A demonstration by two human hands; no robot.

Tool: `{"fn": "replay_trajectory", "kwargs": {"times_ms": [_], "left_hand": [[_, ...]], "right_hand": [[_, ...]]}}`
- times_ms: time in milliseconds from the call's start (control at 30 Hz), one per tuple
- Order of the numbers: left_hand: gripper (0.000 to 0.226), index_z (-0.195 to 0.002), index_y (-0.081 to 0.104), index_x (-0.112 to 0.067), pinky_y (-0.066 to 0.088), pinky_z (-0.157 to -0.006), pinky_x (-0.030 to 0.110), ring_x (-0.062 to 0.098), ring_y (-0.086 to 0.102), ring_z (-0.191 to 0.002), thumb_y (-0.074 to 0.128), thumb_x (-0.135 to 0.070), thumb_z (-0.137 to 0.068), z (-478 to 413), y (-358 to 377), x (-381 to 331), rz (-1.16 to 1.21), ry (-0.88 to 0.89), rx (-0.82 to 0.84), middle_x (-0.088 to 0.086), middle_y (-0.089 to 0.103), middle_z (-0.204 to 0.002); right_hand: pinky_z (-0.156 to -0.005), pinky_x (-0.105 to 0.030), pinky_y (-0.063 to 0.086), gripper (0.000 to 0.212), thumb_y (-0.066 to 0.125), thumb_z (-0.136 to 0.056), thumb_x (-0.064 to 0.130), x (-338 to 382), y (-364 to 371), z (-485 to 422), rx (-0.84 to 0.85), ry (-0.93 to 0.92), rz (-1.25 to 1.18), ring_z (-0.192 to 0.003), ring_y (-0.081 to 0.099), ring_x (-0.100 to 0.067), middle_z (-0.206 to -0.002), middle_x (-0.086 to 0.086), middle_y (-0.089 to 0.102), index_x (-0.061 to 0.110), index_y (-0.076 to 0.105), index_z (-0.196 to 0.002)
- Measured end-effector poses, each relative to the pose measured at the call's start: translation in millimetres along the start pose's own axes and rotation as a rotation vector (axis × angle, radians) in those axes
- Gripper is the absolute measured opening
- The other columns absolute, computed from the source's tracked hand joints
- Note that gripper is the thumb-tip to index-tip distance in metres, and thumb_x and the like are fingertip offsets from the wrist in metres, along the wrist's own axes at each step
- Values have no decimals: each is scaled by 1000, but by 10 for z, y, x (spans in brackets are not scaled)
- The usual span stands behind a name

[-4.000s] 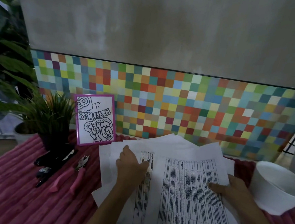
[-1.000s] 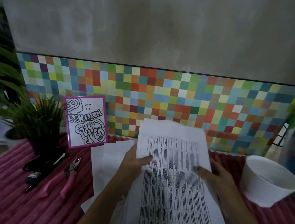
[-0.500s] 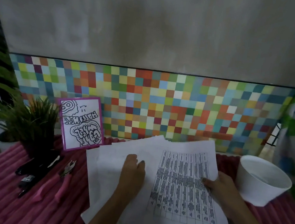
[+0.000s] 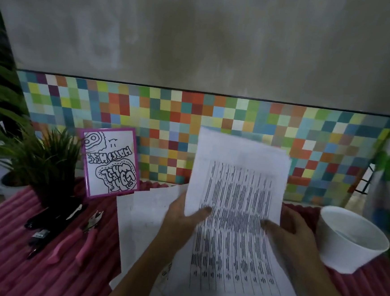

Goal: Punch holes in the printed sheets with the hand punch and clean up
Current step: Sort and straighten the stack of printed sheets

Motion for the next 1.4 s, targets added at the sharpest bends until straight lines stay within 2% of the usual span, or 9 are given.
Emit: {"fn": "replay_trajectory", "kwargs": {"times_ms": [133, 300, 500, 800, 933, 1000, 1100, 1233, 1400], "left_hand": [[31, -114, 57, -24, 56, -81, 21, 7, 68, -99, 67, -12, -87, 122, -187, -362, 107, 193, -211, -9, 72, -103], [42, -103, 45, -36, 51, -64, 8, -11, 64, -87, 66, -2, -87, 445, -265, -944, -67, 538, -478, -38, 62, -100], [44, -105, 37, -41, 55, -68, 14, -10, 63, -89, 66, -14, -86, 610, -355, -1215, -121, 696, -575, -38, 59, -102], [31, -116, 51, -12, 44, -62, 3, -6, 59, -72, 66, -8, -89, 223, -201, -666, -142, 414, -342, -23, 65, -80], [18, -105, 59, -19, 49, -66, 10, -2, 64, -80, 67, -24, -90, 62, -220, -415, -131, 206, -163, -8, 68, -90], [27, -100, 58, -20, 46, -60, 7, 3, 61, -83, 70, -39, -85, 12, -170, -55, -298, -32, -2, -10, 63, -94], [76, -118, 57, -21, 51, -83, 21, 14, 54, -107, 65, -75, -65, 107, 4, 357, -892, -146, 282, -9, 55, -114], [85, -130, 48, -16, 40, -100, 38, 24, 43, -122, 67, -72, -68, 152, 5, 390, -1132, -204, 162, 3, 50, -134], [68, -123, 43, -9, 50, -84, 32, 26, 59, -106, 75, -48, -77, 179, -181, 307, -987, -266, -26, 10, 48, -123]], "right_hand": [[-67, -14, 54, 27, 60, -79, -8, 294, 200, 104, 103, -123, -357, -83, 72, -7, -87, 3, 77, 9, 73, -96], [-74, -17, 54, 28, 50, -94, -7, 1014, 35, 407, -119, -533, -44, -85, 67, -5, -88, 12, 73, 18, 59, -101], [-75, -37, 55, 20, 55, -94, 9, 1325, 190, 676, -95, -749, -67, -90, 64, -25, -96, -10, 65, 26, 53, -105], [-78, -10, 48, 23, 56, -94, 11, 860, 247, 397, -80, -527, 93, -98, 64, 5, -100, 27, 69, 16, 61, -116], [-64, -3, 42, 8, 55, -97, 8, 1010, -64, 407, -311, -581, 186, -76, 58, 14, -87, 2, 66, 3, 58, -103], [-72, -7, 48, 12, 53, -98, 8, 1045, -320, 389, -439, -571, 148, -82, 60, 11, -95, 0, 65, 9, 56, -109], [-85, -48, 57, 19, 52, -97, 25, 936, -631, 311, -544, -480, 117, -94, 67, -18, -105, -1, 68, 22, 56, -115], [-89, -41, 53, 20, 57, -94, 19, 822, -751, 224, -548, -359, 84, -94, 66, -16, -103, 4, 68, 27, 59, -113], [-70, -34, 54, 13, 63, -92, 8, 488, -484, 29, -231, -20, 2, -78, 69, -23, -88, -2, 72, 18, 67, -98]]}}
Point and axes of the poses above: each hand's wrist, its own z-axis away from the middle knuckle, its own y-axis out of the palm, x = y × z, the point moved 9 cm from there along -z, towards the middle knuckle
